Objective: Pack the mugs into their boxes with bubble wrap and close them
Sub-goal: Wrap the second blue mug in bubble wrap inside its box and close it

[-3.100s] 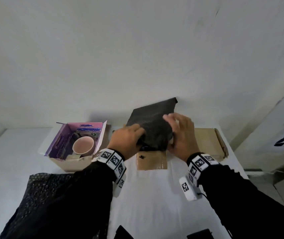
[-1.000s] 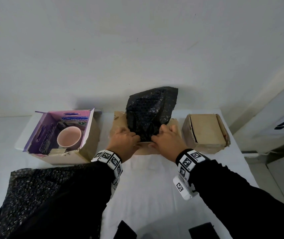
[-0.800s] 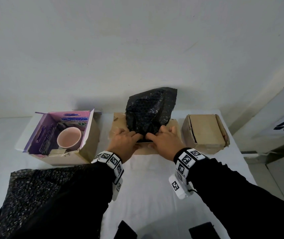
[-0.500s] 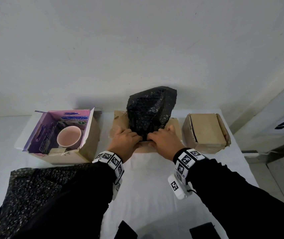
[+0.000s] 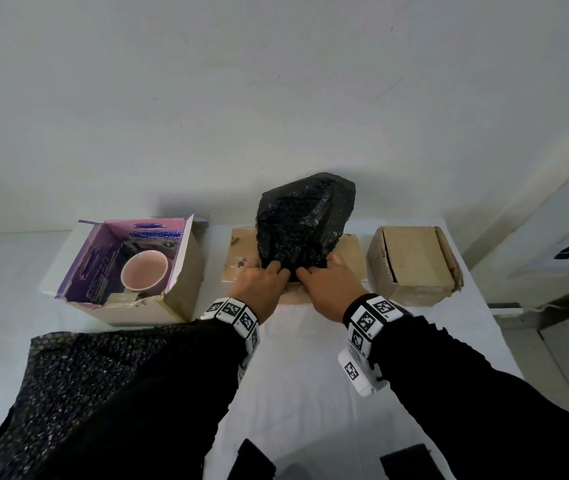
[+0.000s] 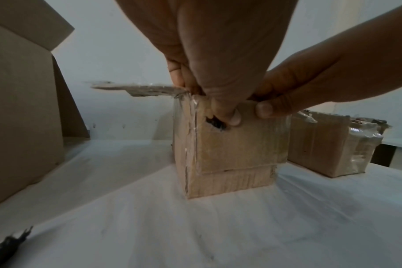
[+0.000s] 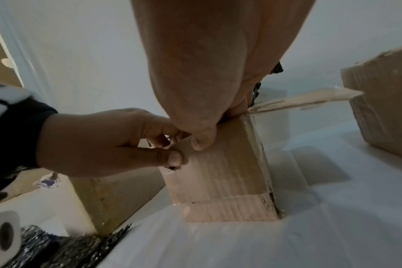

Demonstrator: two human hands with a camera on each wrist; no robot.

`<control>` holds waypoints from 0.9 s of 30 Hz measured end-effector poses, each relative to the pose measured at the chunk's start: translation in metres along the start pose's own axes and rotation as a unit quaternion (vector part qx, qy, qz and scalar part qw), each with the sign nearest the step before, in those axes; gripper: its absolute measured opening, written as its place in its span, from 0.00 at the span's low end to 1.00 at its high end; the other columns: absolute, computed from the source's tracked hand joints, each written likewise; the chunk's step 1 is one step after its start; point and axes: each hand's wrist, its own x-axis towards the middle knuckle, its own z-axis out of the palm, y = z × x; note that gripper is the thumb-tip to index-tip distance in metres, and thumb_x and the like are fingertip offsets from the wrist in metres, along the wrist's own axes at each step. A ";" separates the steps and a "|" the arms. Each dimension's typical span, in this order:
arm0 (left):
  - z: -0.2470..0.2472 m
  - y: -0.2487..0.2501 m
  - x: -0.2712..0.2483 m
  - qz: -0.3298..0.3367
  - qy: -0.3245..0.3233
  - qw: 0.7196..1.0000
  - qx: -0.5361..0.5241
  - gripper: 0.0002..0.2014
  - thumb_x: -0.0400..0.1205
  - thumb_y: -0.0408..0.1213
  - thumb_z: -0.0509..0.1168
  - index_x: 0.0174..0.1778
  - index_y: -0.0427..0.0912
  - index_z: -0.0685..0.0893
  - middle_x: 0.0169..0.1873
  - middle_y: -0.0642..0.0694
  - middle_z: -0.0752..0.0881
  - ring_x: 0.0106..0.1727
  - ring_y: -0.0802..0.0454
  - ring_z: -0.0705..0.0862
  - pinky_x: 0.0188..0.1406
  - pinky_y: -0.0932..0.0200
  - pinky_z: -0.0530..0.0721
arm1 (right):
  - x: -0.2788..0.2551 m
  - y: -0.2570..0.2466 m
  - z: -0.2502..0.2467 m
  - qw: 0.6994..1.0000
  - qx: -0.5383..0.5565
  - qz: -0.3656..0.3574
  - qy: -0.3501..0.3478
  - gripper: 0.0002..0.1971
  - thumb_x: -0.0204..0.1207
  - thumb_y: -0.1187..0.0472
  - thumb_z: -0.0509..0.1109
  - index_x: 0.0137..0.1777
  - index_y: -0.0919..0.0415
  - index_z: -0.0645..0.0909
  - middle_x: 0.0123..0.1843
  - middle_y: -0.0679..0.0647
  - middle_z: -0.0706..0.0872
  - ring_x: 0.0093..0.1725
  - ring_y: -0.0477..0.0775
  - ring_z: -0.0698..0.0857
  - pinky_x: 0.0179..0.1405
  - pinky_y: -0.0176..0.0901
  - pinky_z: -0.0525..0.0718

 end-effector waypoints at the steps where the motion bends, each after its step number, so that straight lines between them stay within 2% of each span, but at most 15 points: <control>1: 0.000 -0.001 -0.001 0.005 -0.005 1.000 -0.013 0.03 0.70 0.39 0.68 0.37 0.47 0.82 0.31 0.48 0.81 0.23 0.47 0.78 0.34 0.55 0.76 | -0.001 0.000 -0.002 1.000 -0.001 -0.008 0.002 0.12 0.85 0.56 0.53 0.61 0.57 0.74 0.50 0.54 0.89 0.50 0.62 0.84 0.70 0.54 0.58; 4: -0.003 -0.004 -0.007 0.012 -0.032 0.998 -0.049 0.08 0.71 0.42 0.74 0.39 0.46 0.81 0.32 0.47 0.82 0.25 0.44 0.81 0.33 0.52 0.78 | -0.005 0.000 -0.010 0.999 0.001 -0.031 -0.014 0.12 0.85 0.54 0.52 0.60 0.56 0.74 0.49 0.54 0.90 0.50 0.60 0.85 0.68 0.53 0.61; 6: -0.010 -0.001 -0.014 0.026 -0.042 0.996 -0.075 0.09 0.73 0.44 0.73 0.41 0.46 0.82 0.35 0.47 0.84 0.30 0.43 0.84 0.33 0.52 0.79 | -0.014 -0.002 -0.012 0.998 0.009 -0.051 -0.032 0.14 0.86 0.52 0.52 0.61 0.57 0.74 0.51 0.56 0.89 0.51 0.61 0.85 0.63 0.52 0.65; 8: -0.016 0.004 -0.022 0.031 -0.072 0.993 -0.089 0.10 0.79 0.48 0.65 0.50 0.48 0.82 0.45 0.48 0.85 0.42 0.43 0.86 0.39 0.52 0.77 | -0.025 -0.006 -0.014 0.997 0.011 -0.070 -0.040 0.14 0.86 0.51 0.52 0.61 0.58 0.74 0.53 0.58 0.88 0.52 0.62 0.84 0.59 0.52 0.68; 10: -0.019 0.007 -0.031 0.025 -0.092 0.989 -0.111 0.12 0.82 0.51 0.61 0.56 0.51 0.81 0.52 0.51 0.84 0.50 0.44 0.85 0.42 0.54 0.76 | -0.034 -0.011 -0.014 0.996 0.019 -0.077 -0.046 0.15 0.86 0.50 0.54 0.60 0.58 0.75 0.54 0.58 0.87 0.53 0.62 0.83 0.58 0.51 0.68; 12: -0.024 0.005 -0.036 0.006 -0.100 0.980 -0.171 0.13 0.79 0.53 0.63 0.56 0.54 0.82 0.51 0.54 0.85 0.52 0.47 0.84 0.51 0.52 0.80 | -0.041 -0.009 -0.015 0.993 0.083 -0.064 -0.055 0.14 0.84 0.48 0.58 0.56 0.57 0.77 0.51 0.56 0.87 0.52 0.60 0.83 0.56 0.49 0.71; 13: -0.028 0.003 -0.037 -0.008 -0.091 0.972 -0.216 0.13 0.78 0.54 0.65 0.55 0.55 0.83 0.47 0.56 0.87 0.51 0.49 0.83 0.54 0.52 0.80 | -0.043 -0.007 -0.017 0.986 0.156 -0.049 -0.042 0.12 0.82 0.48 0.61 0.52 0.55 0.79 0.48 0.54 0.86 0.49 0.57 0.83 0.52 0.47 0.75; 15: -0.034 -0.006 -0.037 -0.044 -0.039 0.958 -0.282 0.12 0.77 0.56 0.67 0.48 0.53 0.85 0.38 0.58 0.85 0.48 0.53 0.81 0.53 0.52 0.79 | -0.045 0.001 -0.018 0.957 0.288 0.003 0.045 0.09 0.79 0.48 0.67 0.44 0.53 0.78 0.42 0.48 0.82 0.41 0.50 0.81 0.40 0.42 0.76; 16: -0.036 -0.010 -0.035 -0.066 -0.004 0.956 -0.285 0.12 0.78 0.56 0.66 0.45 0.52 0.85 0.38 0.57 0.83 0.47 0.53 0.80 0.52 0.52 0.80 | -0.043 0.005 -0.018 0.943 0.310 0.047 0.113 0.09 0.79 0.49 0.68 0.42 0.52 0.76 0.41 0.46 0.79 0.39 0.47 0.79 0.38 0.39 0.75; 18: -0.038 -0.017 -0.029 -0.130 0.069 0.952 -0.267 0.12 0.79 0.55 0.66 0.45 0.50 0.83 0.45 0.52 0.78 0.49 0.52 0.77 0.50 0.53 0.81 | -0.036 0.015 -0.017 0.905 0.314 0.170 0.232 0.12 0.77 0.50 0.70 0.42 0.53 0.70 0.44 0.47 0.74 0.38 0.47 0.75 0.37 0.40 0.76; 19: -0.038 -0.020 -0.024 -0.170 0.092 0.944 -0.268 0.13 0.79 0.54 0.66 0.48 0.49 0.82 0.51 0.49 0.76 0.51 0.51 0.77 0.52 0.53 0.82 | -0.032 0.019 -0.017 0.877 0.328 0.230 0.264 0.15 0.75 0.49 0.72 0.44 0.53 0.68 0.47 0.49 0.72 0.39 0.49 0.75 0.39 0.42 0.77; 21: -0.036 -0.024 -0.013 -0.246 0.092 0.915 -0.308 0.19 0.79 0.54 0.67 0.62 0.51 0.79 0.64 0.45 0.71 0.57 0.46 0.79 0.58 0.50 0.82 | -0.022 0.025 -0.015 0.825 0.396 0.312 0.255 0.19 0.73 0.44 0.73 0.48 0.53 0.67 0.54 0.52 0.73 0.44 0.52 0.77 0.45 0.48 0.80; 23: -0.034 -0.028 -0.002 -0.303 0.060 0.867 -0.391 0.27 0.80 0.55 0.66 0.74 0.53 0.71 0.70 0.41 0.71 0.60 0.43 0.81 0.61 0.50 0.80 | -0.014 0.027 -0.014 0.783 0.462 0.349 0.227 0.19 0.72 0.39 0.72 0.48 0.50 0.70 0.51 0.47 0.78 0.47 0.51 0.81 0.50 0.53 0.82; 25: -0.028 -0.030 0.005 -0.341 0.072 0.804 -0.481 0.29 0.80 0.54 0.66 0.77 0.54 0.67 0.62 0.44 0.80 0.59 0.47 0.83 0.60 0.54 0.78 | -0.010 0.026 -0.015 0.768 0.479 0.358 0.227 0.13 0.74 0.41 0.72 0.45 0.45 0.72 0.43 0.40 0.81 0.44 0.48 0.84 0.49 0.56 0.85; 27: -0.025 -0.029 0.008 -0.370 0.109 0.737 -0.555 0.24 0.80 0.48 0.70 0.72 0.56 0.72 0.52 0.49 0.85 0.52 0.51 0.85 0.56 0.57 0.82 | -0.009 0.023 -0.017 0.781 0.471 0.336 0.234 0.07 0.76 0.51 0.72 0.46 0.44 0.76 0.41 0.39 0.83 0.42 0.47 0.85 0.47 0.54 0.86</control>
